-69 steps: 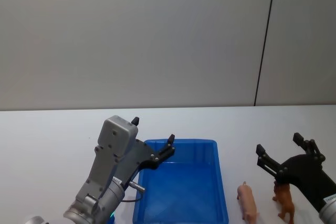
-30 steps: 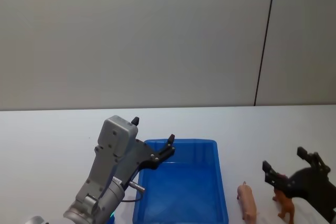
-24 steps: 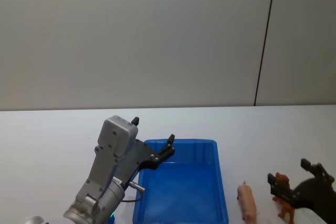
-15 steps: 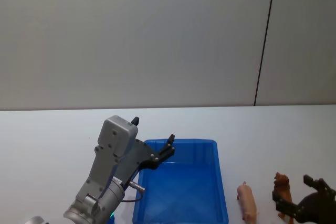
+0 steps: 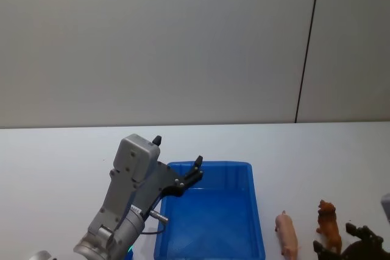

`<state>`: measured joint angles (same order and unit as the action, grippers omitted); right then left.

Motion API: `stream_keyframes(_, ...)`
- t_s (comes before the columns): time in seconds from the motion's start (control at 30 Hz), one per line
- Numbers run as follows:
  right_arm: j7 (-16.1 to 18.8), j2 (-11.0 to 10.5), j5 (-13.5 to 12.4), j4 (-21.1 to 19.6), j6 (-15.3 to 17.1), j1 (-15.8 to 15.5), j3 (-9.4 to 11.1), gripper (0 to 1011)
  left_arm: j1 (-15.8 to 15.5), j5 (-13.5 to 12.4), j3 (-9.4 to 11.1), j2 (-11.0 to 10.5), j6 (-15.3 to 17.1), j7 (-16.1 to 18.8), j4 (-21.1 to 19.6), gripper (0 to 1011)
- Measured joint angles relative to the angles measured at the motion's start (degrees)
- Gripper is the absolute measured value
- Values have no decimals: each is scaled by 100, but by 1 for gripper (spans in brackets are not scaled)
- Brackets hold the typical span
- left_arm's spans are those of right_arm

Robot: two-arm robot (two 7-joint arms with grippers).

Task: Pick up the two dolls from the table and place them into the box.

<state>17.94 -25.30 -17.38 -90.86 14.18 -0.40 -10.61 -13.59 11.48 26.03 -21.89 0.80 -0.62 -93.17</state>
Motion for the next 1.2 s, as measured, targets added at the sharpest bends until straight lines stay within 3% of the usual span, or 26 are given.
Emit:
stream_keyframes(0.4, 85, 113, 35, 269, 120, 146, -85, 710, 0, 0, 0, 0, 0, 0, 0, 1003)
stream_keyframes(0.63, -69, 146, 85, 284, 26, 153, -104, 450, 0, 0, 0, 0, 0, 0, 0, 1003)
stream_keyframes(0.83, -243, 145, 139, 187, -115, 115, -103, 288, 0, 0, 0, 0, 0, 0, 0, 1003)
stream_keyframes(1.2, -315, 120, 259, -88, -502, 103, -78, 276, 0, 0, 0, 0, 0, 0, 0, 1003)
